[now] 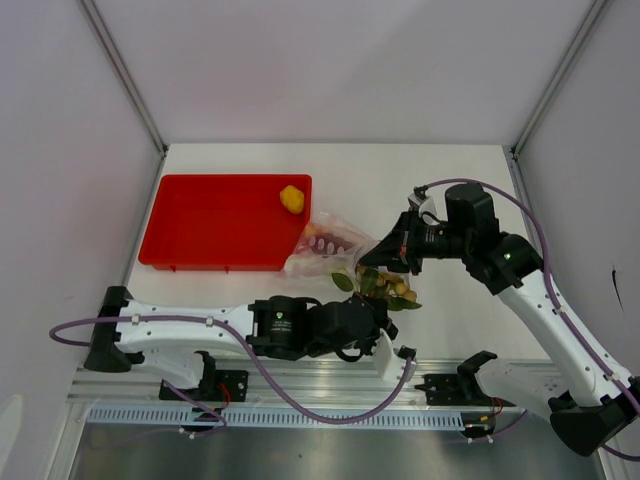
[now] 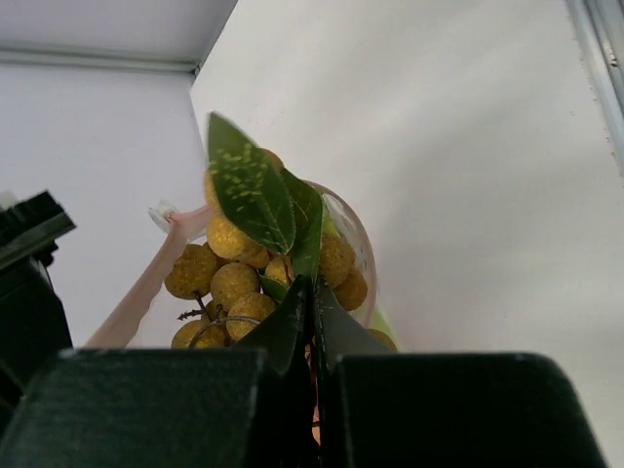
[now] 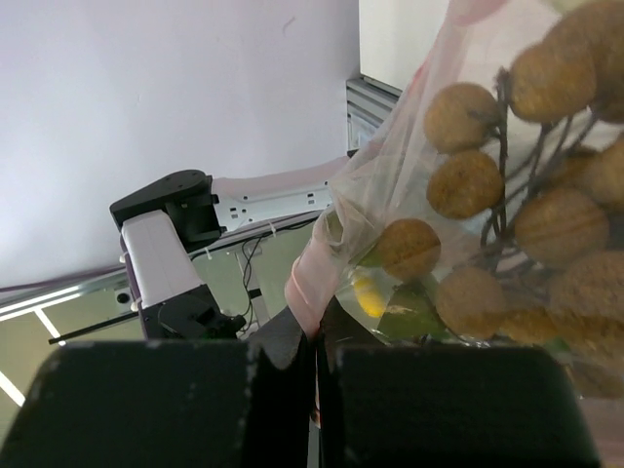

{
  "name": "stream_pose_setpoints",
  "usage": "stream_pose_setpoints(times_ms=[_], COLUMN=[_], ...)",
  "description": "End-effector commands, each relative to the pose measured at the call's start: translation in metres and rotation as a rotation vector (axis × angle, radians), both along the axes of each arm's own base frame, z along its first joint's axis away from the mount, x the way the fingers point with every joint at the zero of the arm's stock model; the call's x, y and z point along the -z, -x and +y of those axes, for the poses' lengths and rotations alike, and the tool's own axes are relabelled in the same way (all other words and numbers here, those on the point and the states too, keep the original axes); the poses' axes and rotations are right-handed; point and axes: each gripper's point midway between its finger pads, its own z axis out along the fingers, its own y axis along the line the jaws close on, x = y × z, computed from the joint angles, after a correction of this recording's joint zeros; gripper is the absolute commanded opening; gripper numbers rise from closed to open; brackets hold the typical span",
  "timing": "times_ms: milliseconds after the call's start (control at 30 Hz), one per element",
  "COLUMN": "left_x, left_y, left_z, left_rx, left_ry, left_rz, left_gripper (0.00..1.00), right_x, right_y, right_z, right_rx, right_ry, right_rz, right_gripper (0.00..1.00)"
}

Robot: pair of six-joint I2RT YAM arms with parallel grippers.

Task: Place the food in the zip-top bag and seal the zipper
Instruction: Place the fake fruit in the zipper food storage bag.

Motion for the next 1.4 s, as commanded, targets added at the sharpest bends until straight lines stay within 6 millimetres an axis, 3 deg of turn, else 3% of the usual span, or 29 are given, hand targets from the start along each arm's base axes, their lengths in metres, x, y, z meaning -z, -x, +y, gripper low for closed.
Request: stream_pose_setpoints(times_ms=[0,200,267,467,500,767,800,933,1000,1067,1200,1367], left_x=[-0.006,-0.029,-0.033,-0.066,-0.07,-0.103,-0.107,-0.135,-0.158,-0.168,-0.178,-0.163], left_y=[-0.023,-0.053,-0.057,-0.048,-0.048,-0.035,-0.034,-0.026,-0.023,-0.018,-0.016,-0.011], left_z=[0.007,0.016,0.022,0.031,0.035,0.057,0.06,0.081,0.099,0.115,0.136,0.147], left_rx=[-0.108,-0.265,-0.3,-0.316,-0.323,-0.335,-0.336,-0.334,-0.322,-0.313,-0.345,-0.424], left_ry=[0.053,0.186,0.219,0.386,0.403,0.571,0.592,0.744,0.853,0.929,1.026,1.055], left_rz=[0.022,0.003,0.022,0.142,0.155,0.303,0.319,0.414,0.457,0.509,0.593,0.766], left_gripper=[0.01,0.01,0.06,0.39,0.48,0.73,0.99,1.0,0.99,1.0,0.99,0.99], right_x=[-0.033,-0.03,-0.027,-0.014,-0.013,0.0,0.0,0.006,0.006,0.007,0.009,0.01], right_y=[0.017,0.015,0.016,0.015,0.015,0.012,0.013,0.015,0.016,0.016,0.017,0.015], right_z=[0.001,0.003,0.002,-0.001,-0.002,-0.006,-0.007,-0.011,-0.013,-0.015,-0.017,-0.018], right_rx=[-0.059,-0.06,-0.06,-0.063,-0.064,-0.074,-0.077,-0.086,-0.084,-0.076,-0.075,-0.058], right_ry=[-0.101,-0.096,-0.086,-0.034,-0.03,0.022,0.024,0.054,0.061,0.063,0.071,0.079], right_rz=[-0.063,-0.064,-0.065,-0.093,-0.097,-0.138,-0.144,-0.167,-0.182,-0.189,-0.194,-0.208], right_gripper=[0.0,0.0,0.0,0.0,0.0,0.0,0.0,0.0,0.0,0.0,0.0,0.0])
